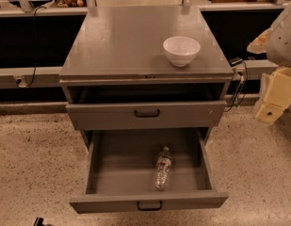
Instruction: Pick water bottle from middle drawer and place on counter
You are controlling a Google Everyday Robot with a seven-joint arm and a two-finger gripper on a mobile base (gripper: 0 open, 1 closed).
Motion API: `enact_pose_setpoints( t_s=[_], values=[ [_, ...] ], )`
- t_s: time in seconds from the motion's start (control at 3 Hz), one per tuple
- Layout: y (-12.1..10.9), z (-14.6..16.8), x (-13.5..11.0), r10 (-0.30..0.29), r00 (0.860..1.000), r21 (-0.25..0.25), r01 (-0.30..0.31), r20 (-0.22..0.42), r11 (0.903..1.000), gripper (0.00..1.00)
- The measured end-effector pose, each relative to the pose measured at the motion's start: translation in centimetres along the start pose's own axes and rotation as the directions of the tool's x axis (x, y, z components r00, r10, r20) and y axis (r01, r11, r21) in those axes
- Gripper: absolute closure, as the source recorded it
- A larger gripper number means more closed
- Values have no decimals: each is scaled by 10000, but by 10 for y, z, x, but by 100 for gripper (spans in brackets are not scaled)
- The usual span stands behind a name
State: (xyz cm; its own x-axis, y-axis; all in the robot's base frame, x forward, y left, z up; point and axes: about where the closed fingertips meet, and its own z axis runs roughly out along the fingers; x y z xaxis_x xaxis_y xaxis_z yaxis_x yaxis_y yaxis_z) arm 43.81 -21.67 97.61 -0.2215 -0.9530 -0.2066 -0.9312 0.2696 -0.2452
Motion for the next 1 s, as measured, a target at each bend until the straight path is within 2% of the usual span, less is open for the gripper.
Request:
enact_pose_setpoints(
  t_s=[0.33,0.67,1.0],
  values=[
    [0,0,0,-4,10000,-1,4,0,10000,0],
    [-5,24,-15,-1332,9910,-607,1336,105,9892,0],
    [5,60,-40,-3335,9394,-1492,3419,792,9278,0]
  ],
)
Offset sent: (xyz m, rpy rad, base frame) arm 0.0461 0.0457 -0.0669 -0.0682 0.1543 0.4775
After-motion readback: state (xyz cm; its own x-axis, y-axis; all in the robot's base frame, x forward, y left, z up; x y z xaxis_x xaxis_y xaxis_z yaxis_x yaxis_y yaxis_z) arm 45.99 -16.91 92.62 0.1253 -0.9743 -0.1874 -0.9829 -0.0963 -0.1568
